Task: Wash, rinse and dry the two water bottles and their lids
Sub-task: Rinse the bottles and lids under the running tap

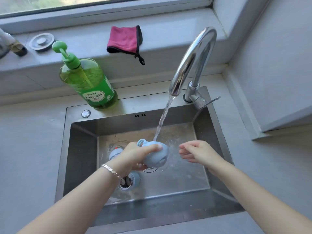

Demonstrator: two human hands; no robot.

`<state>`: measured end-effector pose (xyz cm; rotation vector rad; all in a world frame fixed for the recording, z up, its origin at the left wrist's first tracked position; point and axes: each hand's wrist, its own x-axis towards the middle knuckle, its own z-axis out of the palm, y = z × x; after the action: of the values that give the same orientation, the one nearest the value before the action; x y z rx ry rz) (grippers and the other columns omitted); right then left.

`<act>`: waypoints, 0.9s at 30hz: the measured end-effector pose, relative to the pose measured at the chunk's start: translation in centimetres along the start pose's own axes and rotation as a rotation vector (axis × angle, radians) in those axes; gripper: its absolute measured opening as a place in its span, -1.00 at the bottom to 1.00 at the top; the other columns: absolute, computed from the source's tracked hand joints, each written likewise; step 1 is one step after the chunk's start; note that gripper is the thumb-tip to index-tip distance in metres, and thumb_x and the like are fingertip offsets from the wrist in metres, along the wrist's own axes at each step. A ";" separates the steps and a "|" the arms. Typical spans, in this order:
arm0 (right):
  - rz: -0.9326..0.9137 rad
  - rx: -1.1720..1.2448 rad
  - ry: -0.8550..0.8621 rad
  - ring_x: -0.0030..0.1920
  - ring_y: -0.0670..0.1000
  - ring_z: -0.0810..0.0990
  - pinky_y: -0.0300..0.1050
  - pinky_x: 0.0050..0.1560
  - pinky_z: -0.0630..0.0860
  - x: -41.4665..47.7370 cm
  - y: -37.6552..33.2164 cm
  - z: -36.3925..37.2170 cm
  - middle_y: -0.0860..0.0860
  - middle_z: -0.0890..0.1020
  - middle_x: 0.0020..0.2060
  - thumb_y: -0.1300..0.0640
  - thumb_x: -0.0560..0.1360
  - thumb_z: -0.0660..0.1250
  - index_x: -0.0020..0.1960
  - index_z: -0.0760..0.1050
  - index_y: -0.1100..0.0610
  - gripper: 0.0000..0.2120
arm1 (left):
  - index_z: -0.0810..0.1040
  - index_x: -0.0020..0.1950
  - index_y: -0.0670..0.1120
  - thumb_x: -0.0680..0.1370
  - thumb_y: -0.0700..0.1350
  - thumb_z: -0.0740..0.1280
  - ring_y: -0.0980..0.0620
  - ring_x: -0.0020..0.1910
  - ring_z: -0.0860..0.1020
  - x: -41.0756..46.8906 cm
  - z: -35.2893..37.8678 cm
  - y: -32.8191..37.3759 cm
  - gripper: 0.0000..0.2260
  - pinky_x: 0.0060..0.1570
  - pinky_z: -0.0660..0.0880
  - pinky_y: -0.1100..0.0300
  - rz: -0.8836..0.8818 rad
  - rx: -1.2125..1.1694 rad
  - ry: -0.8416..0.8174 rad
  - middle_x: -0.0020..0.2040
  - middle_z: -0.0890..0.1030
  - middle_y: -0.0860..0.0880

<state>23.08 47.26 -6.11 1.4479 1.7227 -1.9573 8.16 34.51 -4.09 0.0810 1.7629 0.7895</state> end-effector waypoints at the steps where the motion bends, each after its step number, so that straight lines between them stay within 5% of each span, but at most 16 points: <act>1: 0.010 -0.006 0.000 -0.22 -0.07 0.58 -0.35 -0.23 0.46 -0.2 0.2 -0.1 0.03 0.62 -0.19 0.19 0.58 0.15 0.02 0.54 0.18 -0.80 | 0.57 -0.02 -0.07 0.37 0.05 0.48 0.07 -0.35 0.50 0.0 0.0 0.1 -0.71 -0.36 0.49 0.27 -0.025 -0.001 -0.009 -0.20 0.56 -0.03; 5: -0.040 -0.003 -0.029 -0.10 0.00 0.59 -0.24 -0.09 0.50 -0.8 -0.4 0.1 0.11 0.63 -0.01 0.21 0.55 0.23 0.06 0.51 0.14 -0.87 | 0.50 0.04 -0.03 0.22 -0.07 0.59 0.12 -0.23 0.54 0.2 0.3 0.3 -0.54 -0.25 0.50 0.30 0.174 0.001 0.074 -0.11 0.57 0.02; 9: -0.275 -0.069 -0.138 0.09 -0.05 0.56 -0.27 0.05 0.51 -0.6 -1.3 0.9 -0.02 0.48 0.20 0.31 0.36 0.47 0.38 0.27 0.10 -0.33 | 0.42 0.21 0.05 0.15 -0.28 0.61 0.33 -0.06 0.51 -0.2 0.5 0.2 -0.28 -0.20 0.43 0.52 0.530 0.134 0.181 0.07 0.52 0.18; 12: -0.456 -0.194 -0.101 0.26 -0.09 0.45 -0.21 0.26 0.42 0.1 -1.5 1.6 -0.07 0.40 0.32 0.26 0.26 0.55 0.44 0.18 0.03 -0.13 | 0.42 0.20 0.06 0.13 -0.34 0.60 0.42 0.01 0.49 -0.1 0.5 0.3 -0.26 -0.06 0.46 0.46 0.660 0.103 0.153 0.12 0.53 0.17; 20: -0.593 -0.127 -0.030 0.04 -0.30 0.51 -0.42 0.06 0.42 0.8 -2.1 2.9 -0.20 0.51 0.06 0.26 0.18 0.60 0.12 0.31 -0.10 -0.32 | 0.46 0.20 0.12 0.01 -0.07 0.60 0.08 0.15 0.57 0.6 -0.6 -0.7 -0.22 0.12 0.52 0.13 0.619 -0.057 0.009 0.17 0.59 0.09; 24: -0.590 -0.176 0.012 0.09 -0.15 0.51 -0.33 0.10 0.45 1.4 -2.7 2.8 -0.06 0.51 0.09 0.25 0.16 0.60 0.04 0.33 -0.16 -0.36 | 0.43 0.22 0.19 0.06 0.07 0.55 0.12 0.23 0.50 0.1 -1.9 -1.3 -0.27 0.13 0.49 0.27 0.571 -0.017 0.053 0.26 0.50 0.13; 27: -0.570 -0.318 0.021 0.04 -0.16 0.45 -0.58 -0.02 0.31 1.3 -3.6 1.9 -0.06 0.40 0.07 0.23 0.22 0.55 0.10 0.31 -0.15 -0.37 | 0.43 0.16 0.26 0.11 0.16 0.49 0.22 0.27 0.41 -0.3 -3.1 -1.9 -0.37 0.23 0.33 0.29 0.534 0.117 0.139 0.23 0.48 0.20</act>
<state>18.98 47.44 -4.92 0.9392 2.5244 -1.7617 6.19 31.51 -4.47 0.6076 1.9452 1.0903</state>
